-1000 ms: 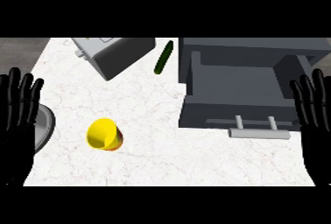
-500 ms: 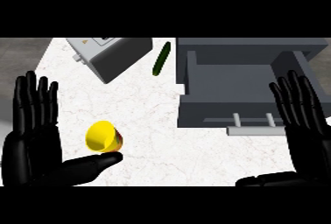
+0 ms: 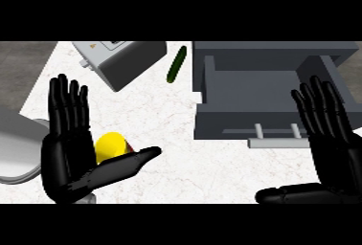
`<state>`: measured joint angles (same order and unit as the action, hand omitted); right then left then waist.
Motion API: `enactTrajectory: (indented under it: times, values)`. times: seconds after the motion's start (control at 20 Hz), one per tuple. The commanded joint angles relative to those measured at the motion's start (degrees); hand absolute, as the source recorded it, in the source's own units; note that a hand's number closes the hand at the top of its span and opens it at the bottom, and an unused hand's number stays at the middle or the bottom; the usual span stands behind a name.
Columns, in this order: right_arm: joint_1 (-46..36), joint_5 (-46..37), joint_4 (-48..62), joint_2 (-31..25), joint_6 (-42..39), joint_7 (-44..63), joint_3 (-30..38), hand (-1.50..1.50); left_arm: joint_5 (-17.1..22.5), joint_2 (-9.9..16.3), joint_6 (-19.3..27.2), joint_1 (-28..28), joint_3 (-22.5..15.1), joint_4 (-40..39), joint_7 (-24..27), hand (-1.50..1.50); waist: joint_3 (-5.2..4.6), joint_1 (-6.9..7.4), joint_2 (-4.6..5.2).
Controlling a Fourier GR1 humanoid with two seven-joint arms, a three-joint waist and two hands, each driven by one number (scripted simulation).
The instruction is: Pick up the cup, place it into the drawer and close the drawer
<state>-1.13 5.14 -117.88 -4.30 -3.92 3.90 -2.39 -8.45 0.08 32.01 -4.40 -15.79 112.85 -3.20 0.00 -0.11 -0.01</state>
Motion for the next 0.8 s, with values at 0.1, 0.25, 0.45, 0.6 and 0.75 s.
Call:
enactTrajectory:
  times: [0.1, 0.25, 0.45, 0.6, 0.75]
  values:
    - [1.21, -0.80, -0.23, 0.74, -0.62, -2.08, 0.14, -1.50, 1.05, -0.08, 0.70, 3.03, -1.08, 0.57, 1.58, -1.50, 0.00, 0.10, -0.04]
    - [2.43, -0.97, -1.64, 1.39, -0.73, -1.12, -1.08, -1.50, 1.90, -0.08, 1.38, -2.15, 1.74, -4.30, 1.49, -1.50, 0.00, -0.03, -0.02]
    - [-3.07, 2.71, -0.68, -0.90, -1.14, 3.33, 3.89, -1.50, -0.54, -0.07, 3.03, -2.51, 1.31, -2.24, -3.24, -1.50, 0.01, 0.05, -0.01]
    - [-4.72, 0.47, 6.07, 0.49, -0.62, -1.88, 3.52, -1.50, 0.32, -0.07, 3.30, 2.49, -1.72, -2.17, 0.25, -1.50, 0.01, 0.18, 0.00]
    - [-4.27, 1.97, 2.26, -0.15, -0.84, 1.22, 4.23, -1.50, 1.83, -0.07, 3.18, 9.07, -2.91, -0.61, 3.55, -1.50, 0.00, 0.23, -0.03]
